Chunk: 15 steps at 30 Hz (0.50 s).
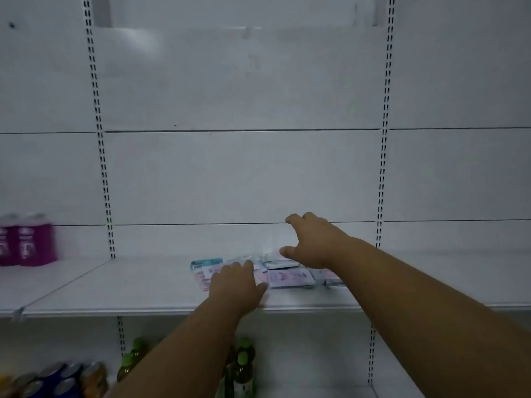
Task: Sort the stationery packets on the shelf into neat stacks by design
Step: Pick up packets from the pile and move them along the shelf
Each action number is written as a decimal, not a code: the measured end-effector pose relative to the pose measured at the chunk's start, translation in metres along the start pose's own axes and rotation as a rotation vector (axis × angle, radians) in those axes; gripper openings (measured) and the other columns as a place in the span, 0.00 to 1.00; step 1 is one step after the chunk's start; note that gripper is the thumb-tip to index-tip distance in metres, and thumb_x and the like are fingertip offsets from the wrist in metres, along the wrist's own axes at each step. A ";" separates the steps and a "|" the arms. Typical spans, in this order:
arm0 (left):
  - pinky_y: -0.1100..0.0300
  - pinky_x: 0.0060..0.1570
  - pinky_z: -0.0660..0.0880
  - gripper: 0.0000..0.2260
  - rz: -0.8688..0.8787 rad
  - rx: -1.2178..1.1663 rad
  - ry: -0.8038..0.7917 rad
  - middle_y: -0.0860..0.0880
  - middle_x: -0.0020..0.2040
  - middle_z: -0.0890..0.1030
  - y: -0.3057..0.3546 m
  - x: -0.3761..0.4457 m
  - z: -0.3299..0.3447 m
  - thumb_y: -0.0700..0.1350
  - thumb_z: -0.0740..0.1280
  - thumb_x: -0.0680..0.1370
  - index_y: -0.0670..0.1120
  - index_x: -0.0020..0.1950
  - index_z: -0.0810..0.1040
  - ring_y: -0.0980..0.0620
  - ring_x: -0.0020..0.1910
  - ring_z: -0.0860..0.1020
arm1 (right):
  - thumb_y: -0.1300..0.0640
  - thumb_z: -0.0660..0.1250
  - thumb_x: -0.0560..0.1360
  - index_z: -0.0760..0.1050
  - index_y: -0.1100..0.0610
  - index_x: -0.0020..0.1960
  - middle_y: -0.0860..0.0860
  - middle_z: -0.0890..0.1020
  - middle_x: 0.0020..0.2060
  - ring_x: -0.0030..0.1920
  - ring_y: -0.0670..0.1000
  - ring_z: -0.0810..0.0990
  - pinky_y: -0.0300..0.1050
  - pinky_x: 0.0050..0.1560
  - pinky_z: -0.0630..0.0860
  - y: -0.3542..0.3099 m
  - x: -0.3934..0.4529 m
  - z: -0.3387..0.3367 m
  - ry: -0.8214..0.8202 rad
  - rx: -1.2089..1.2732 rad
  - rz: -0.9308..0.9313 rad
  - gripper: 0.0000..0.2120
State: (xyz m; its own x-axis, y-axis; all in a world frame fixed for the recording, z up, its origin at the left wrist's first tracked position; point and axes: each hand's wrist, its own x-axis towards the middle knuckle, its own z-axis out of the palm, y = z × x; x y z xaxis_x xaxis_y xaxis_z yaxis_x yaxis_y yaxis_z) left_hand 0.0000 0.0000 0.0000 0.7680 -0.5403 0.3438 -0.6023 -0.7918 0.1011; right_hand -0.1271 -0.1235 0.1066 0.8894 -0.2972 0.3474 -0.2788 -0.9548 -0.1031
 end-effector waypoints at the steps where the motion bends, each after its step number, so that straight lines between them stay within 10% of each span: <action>1: 0.46 0.64 0.70 0.30 -0.023 0.012 -0.026 0.46 0.69 0.74 -0.003 0.013 0.003 0.65 0.56 0.76 0.50 0.72 0.66 0.44 0.66 0.72 | 0.40 0.64 0.73 0.59 0.51 0.74 0.57 0.69 0.68 0.66 0.60 0.70 0.57 0.64 0.72 0.001 0.009 0.003 -0.003 0.005 0.008 0.34; 15: 0.46 0.63 0.68 0.38 -0.235 0.023 -0.105 0.45 0.68 0.73 -0.010 0.063 0.032 0.71 0.64 0.68 0.50 0.70 0.67 0.43 0.66 0.70 | 0.40 0.65 0.74 0.60 0.51 0.74 0.56 0.68 0.69 0.66 0.59 0.72 0.56 0.65 0.71 0.026 0.083 0.047 -0.049 0.040 -0.045 0.33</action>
State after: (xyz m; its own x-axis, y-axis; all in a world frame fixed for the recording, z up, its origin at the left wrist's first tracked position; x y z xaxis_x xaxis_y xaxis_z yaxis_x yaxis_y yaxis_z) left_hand 0.0614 -0.0349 -0.0088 0.9055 -0.3664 0.2142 -0.4004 -0.9048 0.1449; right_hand -0.0439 -0.1735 0.0892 0.9176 -0.2525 0.3069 -0.2240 -0.9665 -0.1256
